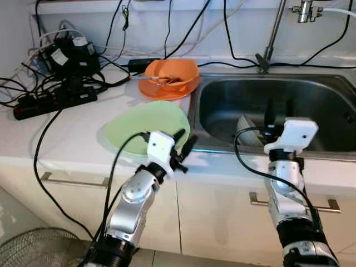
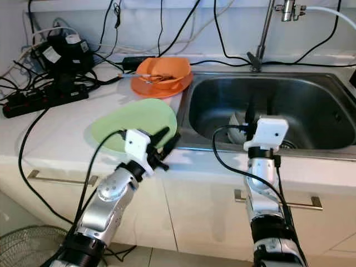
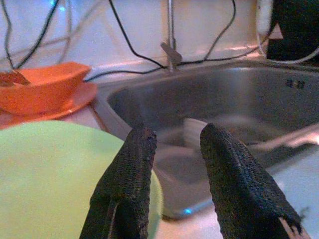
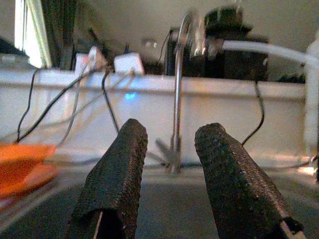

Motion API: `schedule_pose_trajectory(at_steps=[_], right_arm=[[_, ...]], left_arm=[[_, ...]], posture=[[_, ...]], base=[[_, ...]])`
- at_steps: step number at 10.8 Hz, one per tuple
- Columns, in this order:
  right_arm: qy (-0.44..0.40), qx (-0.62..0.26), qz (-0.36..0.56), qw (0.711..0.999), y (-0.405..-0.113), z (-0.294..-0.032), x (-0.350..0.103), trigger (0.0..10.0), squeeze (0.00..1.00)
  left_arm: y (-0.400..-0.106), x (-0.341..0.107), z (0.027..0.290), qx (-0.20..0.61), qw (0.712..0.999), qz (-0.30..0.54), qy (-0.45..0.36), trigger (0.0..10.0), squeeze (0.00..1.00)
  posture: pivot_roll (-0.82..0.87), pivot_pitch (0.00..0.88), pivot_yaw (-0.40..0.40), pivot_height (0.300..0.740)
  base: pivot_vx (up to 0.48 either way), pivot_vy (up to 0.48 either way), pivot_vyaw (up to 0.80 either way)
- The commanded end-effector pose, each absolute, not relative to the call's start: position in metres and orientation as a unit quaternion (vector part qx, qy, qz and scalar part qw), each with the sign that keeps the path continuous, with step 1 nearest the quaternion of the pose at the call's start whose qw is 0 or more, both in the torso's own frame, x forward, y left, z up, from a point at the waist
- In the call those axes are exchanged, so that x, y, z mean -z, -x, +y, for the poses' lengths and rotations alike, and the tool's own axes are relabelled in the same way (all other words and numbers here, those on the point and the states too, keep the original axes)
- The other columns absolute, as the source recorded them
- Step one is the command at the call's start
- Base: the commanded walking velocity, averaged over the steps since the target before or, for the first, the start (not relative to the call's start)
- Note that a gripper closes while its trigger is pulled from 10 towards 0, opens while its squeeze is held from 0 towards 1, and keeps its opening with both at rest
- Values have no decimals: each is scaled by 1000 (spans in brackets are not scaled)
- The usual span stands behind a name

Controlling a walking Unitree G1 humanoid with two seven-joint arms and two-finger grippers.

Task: Kitchen organization

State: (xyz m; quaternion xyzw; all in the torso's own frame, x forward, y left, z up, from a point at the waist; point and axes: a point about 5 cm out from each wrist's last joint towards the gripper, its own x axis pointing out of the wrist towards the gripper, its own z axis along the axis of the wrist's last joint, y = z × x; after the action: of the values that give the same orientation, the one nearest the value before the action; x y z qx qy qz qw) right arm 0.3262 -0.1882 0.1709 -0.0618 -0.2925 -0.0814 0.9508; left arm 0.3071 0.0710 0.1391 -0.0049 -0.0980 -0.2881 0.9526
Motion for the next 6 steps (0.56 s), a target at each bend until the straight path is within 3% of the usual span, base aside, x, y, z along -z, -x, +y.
schedule_pose_trajectory(at_steps=[1, 3, 6], right_arm=[[64, 84, -302, 948, -324, -186, -177, 10000, 0], [74, 80, -317, 942, -313, -183, -185, 10000, 0], [69, 79, -255, 961, -299, -178, -151, 10000, 0]], left_arm=[[-310, -141, 74, 277, 955, -105, 1, 10000, 0], [-312, -145, 76, 261, 958, -115, 3, 10000, 0], [-320, -148, 91, 193, 973, -130, 6, 10000, 0]], posture=[[24, 13, 86, 740], [18, 13, 87, 740], [9, 16, 89, 740]], base=[[0, 0, 0], [0, 0, 0], [0, 0, 0]])
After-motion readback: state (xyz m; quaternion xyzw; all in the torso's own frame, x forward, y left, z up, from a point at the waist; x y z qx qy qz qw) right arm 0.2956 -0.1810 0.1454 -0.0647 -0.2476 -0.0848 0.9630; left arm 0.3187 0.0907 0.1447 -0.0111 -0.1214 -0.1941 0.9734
